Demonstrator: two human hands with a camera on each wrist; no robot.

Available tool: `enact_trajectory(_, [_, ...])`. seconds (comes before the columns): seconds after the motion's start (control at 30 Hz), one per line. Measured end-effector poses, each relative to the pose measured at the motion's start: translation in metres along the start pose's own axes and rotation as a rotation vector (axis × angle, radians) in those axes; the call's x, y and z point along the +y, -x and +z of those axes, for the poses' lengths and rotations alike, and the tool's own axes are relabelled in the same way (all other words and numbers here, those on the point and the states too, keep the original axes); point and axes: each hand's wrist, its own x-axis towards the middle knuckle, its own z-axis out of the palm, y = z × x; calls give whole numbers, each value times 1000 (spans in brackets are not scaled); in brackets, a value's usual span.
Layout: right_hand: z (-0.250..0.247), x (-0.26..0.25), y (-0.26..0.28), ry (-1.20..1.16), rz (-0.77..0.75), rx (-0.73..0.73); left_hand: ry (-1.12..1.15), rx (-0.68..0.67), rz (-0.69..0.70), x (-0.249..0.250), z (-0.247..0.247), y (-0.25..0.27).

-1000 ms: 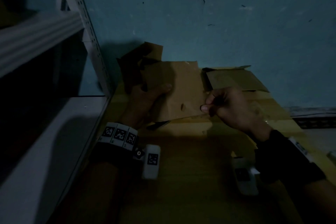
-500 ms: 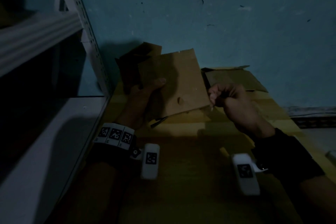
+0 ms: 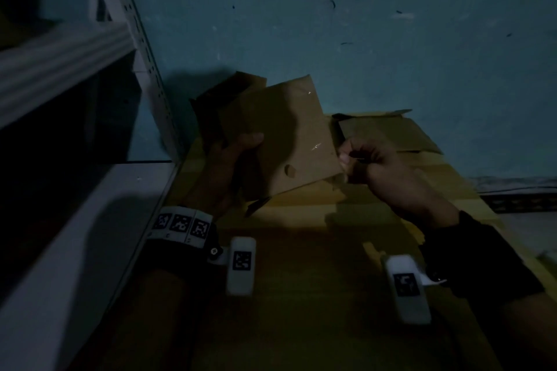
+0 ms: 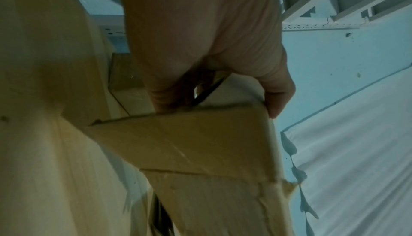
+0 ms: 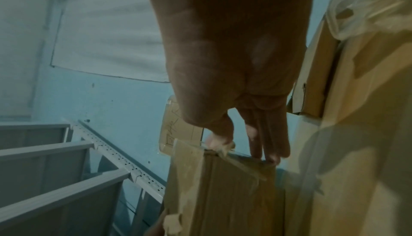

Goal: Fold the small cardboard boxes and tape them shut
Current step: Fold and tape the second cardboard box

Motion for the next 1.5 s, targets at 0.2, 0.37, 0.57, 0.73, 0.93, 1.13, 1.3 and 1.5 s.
enact_trajectory(0.2, [-3, 5, -3, 29, -22, 149, 38, -48, -50, 0, 4, 3])
enact_trajectory(0.37, [-4, 5, -3, -46, -70, 259, 86, -97, -40, 1, 6, 5])
enact_trajectory(0.57, [-6, 3, -2, -92, -88, 279, 141, -136, -66, 0, 2, 4])
enact_trajectory(0.73, [-4, 5, -2, -181, -105, 285, 176, -174, -62, -1, -1, 5])
enact_trajectory(0.93, [-4, 3, -2, -285, -98, 226, 238, -188, -134, -1, -6, 4])
enact_trajectory(1.13, [-4, -2, -4, -415, -13, 209, 210, -145, -93, -1, -7, -2])
enact_trajectory(1.3, [-1, -7, 0, -343, 9, 258, 111, -145, -111, -9, -9, -9])
enact_trajectory(1.5, [3, -5, 0, -194, -41, 317, -116, -102, -120, -12, -7, -10])
